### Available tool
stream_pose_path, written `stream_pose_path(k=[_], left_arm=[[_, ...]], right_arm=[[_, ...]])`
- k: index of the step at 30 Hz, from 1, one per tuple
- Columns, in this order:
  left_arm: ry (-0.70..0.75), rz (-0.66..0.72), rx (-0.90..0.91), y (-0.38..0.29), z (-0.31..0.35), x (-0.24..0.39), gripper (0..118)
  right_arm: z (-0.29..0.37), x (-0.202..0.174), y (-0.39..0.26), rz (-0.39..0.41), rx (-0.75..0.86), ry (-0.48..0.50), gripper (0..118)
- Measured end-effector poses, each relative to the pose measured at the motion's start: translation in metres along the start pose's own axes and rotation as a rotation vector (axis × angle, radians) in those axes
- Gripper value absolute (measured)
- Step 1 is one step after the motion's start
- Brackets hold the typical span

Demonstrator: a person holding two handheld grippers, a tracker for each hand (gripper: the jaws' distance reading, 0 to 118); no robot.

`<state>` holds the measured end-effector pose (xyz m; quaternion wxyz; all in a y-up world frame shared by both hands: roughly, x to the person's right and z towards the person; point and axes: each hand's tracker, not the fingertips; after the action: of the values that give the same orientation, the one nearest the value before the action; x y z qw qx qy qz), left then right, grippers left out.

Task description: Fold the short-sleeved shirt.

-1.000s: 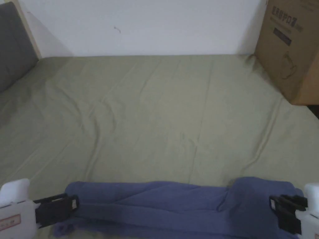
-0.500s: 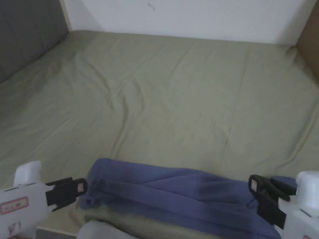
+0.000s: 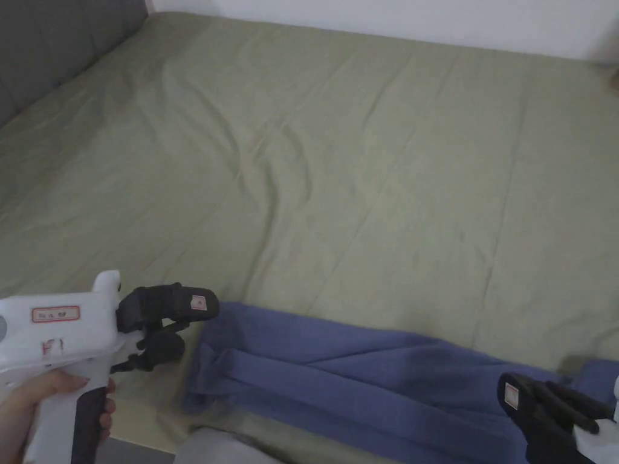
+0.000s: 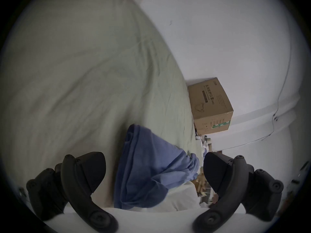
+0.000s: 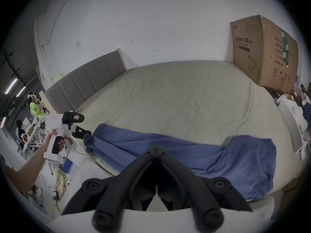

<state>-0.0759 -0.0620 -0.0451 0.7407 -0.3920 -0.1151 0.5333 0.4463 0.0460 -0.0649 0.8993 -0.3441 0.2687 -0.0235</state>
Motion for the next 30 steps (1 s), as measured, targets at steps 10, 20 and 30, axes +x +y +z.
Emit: stream_pose_path(k=[10, 20, 30], left_arm=[[-0.136, 0.071, -0.091, 0.005, -0.030, -0.027, 46], [0.070, -0.030, -0.091, -0.003, -0.028, 0.005, 8], [0.107, -0.297, -0.086, -0.045, -0.041, 0.183, 8]], right_arm=[[-0.024, -0.020, 0.009, -0.010, -0.059, 0.030, 0], [-0.014, -0.018, 0.010, 0.008, -0.051, 0.037, 0], [0.021, 0.031, 0.002, -0.089, 0.016, 0.005, 0]])
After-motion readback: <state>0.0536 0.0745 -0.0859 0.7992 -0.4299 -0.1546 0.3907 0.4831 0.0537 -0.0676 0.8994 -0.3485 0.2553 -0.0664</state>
